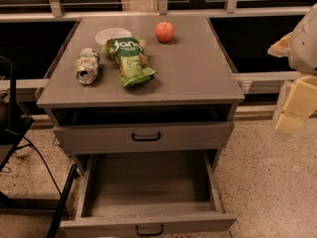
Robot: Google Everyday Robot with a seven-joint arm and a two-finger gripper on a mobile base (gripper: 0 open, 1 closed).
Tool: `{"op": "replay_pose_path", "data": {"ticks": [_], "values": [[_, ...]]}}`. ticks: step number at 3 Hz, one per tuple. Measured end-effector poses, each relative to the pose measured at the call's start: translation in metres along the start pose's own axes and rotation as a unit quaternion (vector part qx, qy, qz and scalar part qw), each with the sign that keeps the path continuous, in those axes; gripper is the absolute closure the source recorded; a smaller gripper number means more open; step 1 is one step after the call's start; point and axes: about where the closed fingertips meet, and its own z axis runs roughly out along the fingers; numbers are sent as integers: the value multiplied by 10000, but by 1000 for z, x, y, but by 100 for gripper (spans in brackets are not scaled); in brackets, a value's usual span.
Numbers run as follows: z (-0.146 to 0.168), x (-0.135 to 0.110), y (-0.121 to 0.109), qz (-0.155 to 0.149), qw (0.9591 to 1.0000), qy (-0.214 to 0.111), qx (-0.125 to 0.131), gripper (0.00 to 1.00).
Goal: Place green rice chip bag into middle drawer
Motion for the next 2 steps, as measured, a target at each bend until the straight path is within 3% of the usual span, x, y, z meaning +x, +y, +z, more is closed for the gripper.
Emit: {"op": "replay_pose_path", "data": {"ticks": [2], "values": [[12, -9, -17, 158, 9998, -141, 50, 0]]}}
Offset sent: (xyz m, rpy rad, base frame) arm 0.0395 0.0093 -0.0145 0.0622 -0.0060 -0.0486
